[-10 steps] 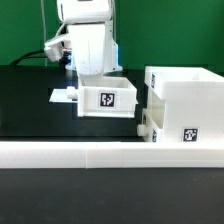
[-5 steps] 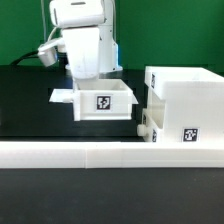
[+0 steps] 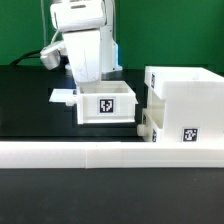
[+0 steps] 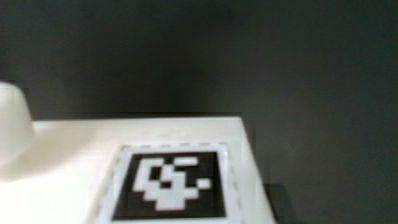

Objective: Assemble drawer

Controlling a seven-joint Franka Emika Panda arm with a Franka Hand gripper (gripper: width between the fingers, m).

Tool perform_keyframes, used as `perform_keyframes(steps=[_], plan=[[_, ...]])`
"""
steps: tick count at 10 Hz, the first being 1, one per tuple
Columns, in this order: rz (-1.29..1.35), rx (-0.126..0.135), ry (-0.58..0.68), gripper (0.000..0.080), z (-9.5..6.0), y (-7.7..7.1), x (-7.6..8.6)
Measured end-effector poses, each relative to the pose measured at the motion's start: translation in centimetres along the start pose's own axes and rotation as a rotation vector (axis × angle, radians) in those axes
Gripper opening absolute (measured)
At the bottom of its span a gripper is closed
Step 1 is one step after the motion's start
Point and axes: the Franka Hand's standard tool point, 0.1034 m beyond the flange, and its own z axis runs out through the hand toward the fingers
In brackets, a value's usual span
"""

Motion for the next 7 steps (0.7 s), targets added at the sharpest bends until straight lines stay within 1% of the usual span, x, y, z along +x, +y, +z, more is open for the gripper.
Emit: perform_keyframes(steps=[2,5,7], plan=[[0.008,-0.001,-0.004,0.0044,0.04,0.46,1.23],[0.010,0.004,-0.004,0.0044,0.09,0.44,1.26],[0.005,0.005,-0.001,0.0044,0.28,0.53,1.60]])
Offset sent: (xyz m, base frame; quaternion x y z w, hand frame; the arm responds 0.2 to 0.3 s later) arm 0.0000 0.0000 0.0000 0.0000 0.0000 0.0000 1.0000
